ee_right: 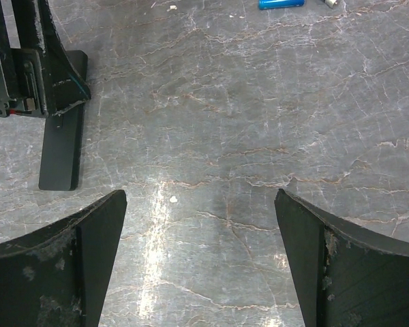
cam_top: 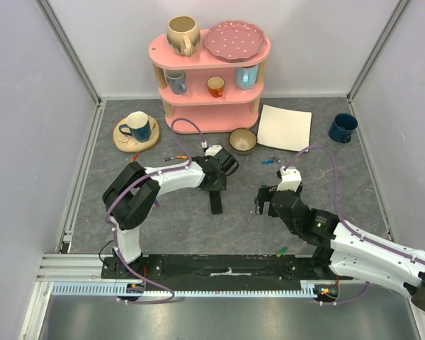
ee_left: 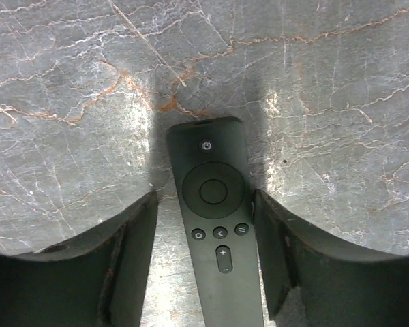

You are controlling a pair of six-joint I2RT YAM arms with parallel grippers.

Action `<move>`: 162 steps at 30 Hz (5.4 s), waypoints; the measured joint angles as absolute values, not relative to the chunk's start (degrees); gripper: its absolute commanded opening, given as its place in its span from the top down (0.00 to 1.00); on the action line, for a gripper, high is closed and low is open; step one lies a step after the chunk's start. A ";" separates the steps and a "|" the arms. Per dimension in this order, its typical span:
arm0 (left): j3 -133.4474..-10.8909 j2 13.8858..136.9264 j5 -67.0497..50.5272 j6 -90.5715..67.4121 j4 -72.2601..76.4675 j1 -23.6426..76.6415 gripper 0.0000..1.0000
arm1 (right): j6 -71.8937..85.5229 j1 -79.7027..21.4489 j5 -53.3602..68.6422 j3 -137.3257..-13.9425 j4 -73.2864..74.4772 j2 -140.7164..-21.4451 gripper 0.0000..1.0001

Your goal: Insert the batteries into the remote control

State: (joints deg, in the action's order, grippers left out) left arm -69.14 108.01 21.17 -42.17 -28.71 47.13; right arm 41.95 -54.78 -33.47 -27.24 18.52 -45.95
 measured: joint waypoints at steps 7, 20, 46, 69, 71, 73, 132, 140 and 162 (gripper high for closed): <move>-69.28 108.16 21.37 -42.39 -28.67 47.33 0.56 | 41.93 -54.78 -33.47 -27.24 18.52 -46.30 0.02; -64.71 104.90 20.10 -42.54 -23.70 47.51 0.98 | 41.91 -54.78 -33.47 -27.53 20.05 -45.36 0.02; -20.82 47.13 -20.18 -48.21 32.23 31.53 0.98 | 39.46 -54.48 -6.98 -36.49 5.50 -41.60 0.02; -16.62 57.01 -32.16 -64.25 69.21 27.44 0.98 | 49.10 -54.26 14.02 -29.76 -26.81 -55.57 0.06; -16.86 57.36 -32.27 -64.53 69.21 27.44 0.98 | 49.28 -54.26 14.63 -29.76 -27.83 -56.90 0.08; -17.10 57.52 -32.56 -64.71 69.19 27.44 0.98 | 49.54 -54.26 15.20 -29.78 -29.06 -57.91 0.09; -20.69 56.23 -35.20 -66.70 60.82 27.00 0.08 | 48.73 -53.98 23.44 -30.09 -33.04 -58.08 0.56; -20.95 48.38 -32.27 -63.53 49.63 23.20 0.11 | 30.11 -54.15 11.38 -44.75 2.55 -52.45 0.57; -28.58 55.55 -7.35 -49.76 23.75 41.50 0.21 | 24.21 -62.28 -23.07 -56.62 29.58 -64.73 0.56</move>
